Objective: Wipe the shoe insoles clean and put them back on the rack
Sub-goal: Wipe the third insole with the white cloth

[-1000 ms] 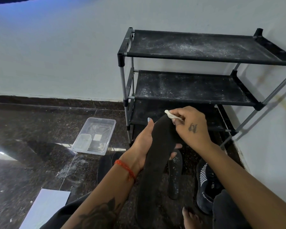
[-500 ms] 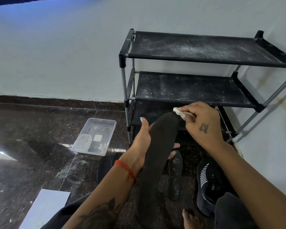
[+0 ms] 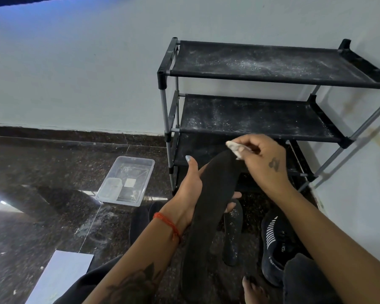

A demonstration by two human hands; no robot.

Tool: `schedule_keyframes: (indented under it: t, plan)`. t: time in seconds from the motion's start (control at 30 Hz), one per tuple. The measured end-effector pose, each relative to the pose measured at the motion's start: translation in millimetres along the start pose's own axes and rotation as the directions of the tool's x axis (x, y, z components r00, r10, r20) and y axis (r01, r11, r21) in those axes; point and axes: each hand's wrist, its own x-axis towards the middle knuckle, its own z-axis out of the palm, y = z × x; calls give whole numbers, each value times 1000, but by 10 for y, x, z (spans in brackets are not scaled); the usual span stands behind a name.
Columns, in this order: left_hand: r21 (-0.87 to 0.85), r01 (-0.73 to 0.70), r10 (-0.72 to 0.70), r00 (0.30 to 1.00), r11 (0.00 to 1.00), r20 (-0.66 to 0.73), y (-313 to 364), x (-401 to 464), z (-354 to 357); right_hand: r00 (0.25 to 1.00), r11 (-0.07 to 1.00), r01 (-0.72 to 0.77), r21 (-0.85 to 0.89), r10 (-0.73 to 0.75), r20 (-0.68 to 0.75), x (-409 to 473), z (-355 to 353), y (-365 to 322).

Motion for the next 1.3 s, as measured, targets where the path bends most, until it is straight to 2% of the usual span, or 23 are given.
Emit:
schedule_keyframes:
  t: [0.03, 0.13, 0.3, 0.37, 0.47, 0.5, 0.53, 0.6, 0.67, 0.7, 0.8, 0.93, 1.0, 1.07, 1.1, 1.17, 1.2, 1.23, 1.3]
  plan:
    - [-13, -4, 5, 1000, 1000, 7, 3, -3, 5, 1000, 997, -18, -79, 17, -22, 3, 2, 51]
    - [-22, -25, 25, 999, 999, 20, -1, -9, 14, 998, 973, 18, -229, -2, 69, -39, 92, 146]
    - [-3, -22, 22, 1000, 1000, 6, 6, -31, -9, 971, 992, 118, -49, -105, 214, -91, 174, 15]
    - [-13, -20, 20, 1000, 1000, -14, 18, -23, -25, 910, 984, 179, 27, -176, 375, -109, 133, -49]
    - [-26, -42, 41, 998, 999, -40, 36, -18, -27, 749, 988, 151, 28, -133, 649, -96, -18, -90]
    - [-25, -44, 43, 998, 999, -50, 39, -22, -23, 755, 988, 152, -17, -105, 647, -81, -61, -64]
    - [-27, -39, 38, 997, 999, -61, 42, -22, -20, 816, 983, 161, -83, -85, 571, -60, -87, -25]
    - [-45, -19, 16, 998, 999, -65, 39, -29, -11, 961, 962, 157, -225, -96, 260, -5, -100, 62]
    - [-50, -4, 1, 998, 999, -59, 30, -36, 0, 998, 978, 66, -198, -65, 14, 28, -65, 113]
    - [-44, -9, 7, 998, 999, -54, 24, -38, 9, 1000, 989, 21, -149, -24, -17, 36, -22, 127]
    - [-25, -25, 24, 999, 999, -39, 2, -39, 19, 995, 994, -28, -104, 38, 90, -6, 148, 125]
    - [-8, -16, 15, 999, 1000, -42, 32, -48, -18, 966, 998, 56, 2, -54, 253, -131, 231, -28]
    - [-18, -24, 23, 997, 1000, -78, 65, -41, -39, 909, 993, 75, 88, -104, 403, -192, 193, -89]
    - [-37, -54, 50, 994, 998, -102, 91, -35, -48, 821, 984, 28, 178, -124, 558, -223, 130, -131]
    - [-33, -62, 58, 992, 998, -112, 96, -50, -40, 776, 984, 38, 176, -140, 615, -212, 89, -121]
    - [-24, -63, 60, 992, 998, -111, 91, -71, -25, 714, 980, 192, 61, -182, 676, -151, -9, -29]
    - [-24, -59, 56, 992, 998, -113, 89, -73, -24, 709, 961, 275, -21, -188, 680, -115, -55, 32]
    - [-26, -53, 49, 992, 998, -120, 86, -83, -12, 735, 935, 335, -113, -185, 652, -78, -90, 90]
    - [-40, -24, 20, 994, 999, -108, 91, -91, -7, 861, 899, 361, -248, -219, 459, -19, -118, 168]
